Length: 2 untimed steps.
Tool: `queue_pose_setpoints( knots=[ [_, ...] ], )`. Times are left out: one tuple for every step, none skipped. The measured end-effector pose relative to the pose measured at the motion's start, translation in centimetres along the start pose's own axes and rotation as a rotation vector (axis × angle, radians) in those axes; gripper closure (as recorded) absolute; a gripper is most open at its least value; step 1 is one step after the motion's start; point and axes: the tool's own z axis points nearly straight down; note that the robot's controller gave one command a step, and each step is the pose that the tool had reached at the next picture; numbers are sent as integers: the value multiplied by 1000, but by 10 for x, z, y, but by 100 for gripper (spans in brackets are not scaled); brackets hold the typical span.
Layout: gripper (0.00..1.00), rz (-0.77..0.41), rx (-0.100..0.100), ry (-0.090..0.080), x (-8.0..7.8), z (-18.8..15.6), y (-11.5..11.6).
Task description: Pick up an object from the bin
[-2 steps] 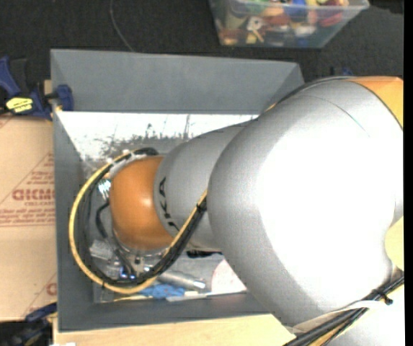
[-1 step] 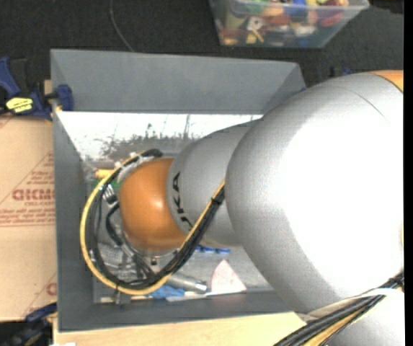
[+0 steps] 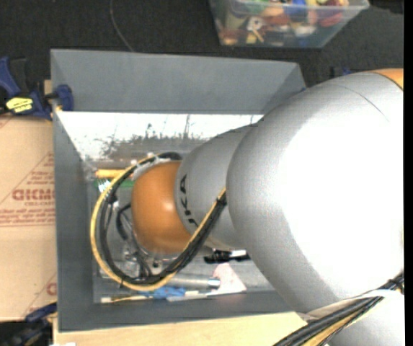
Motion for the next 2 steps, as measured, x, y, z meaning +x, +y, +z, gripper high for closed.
queue_pose_setpoints(
  knots=[
    [100,1,0,0,0,0,0],
    [100,1,-1,-1,0,-1,0]
  ],
)
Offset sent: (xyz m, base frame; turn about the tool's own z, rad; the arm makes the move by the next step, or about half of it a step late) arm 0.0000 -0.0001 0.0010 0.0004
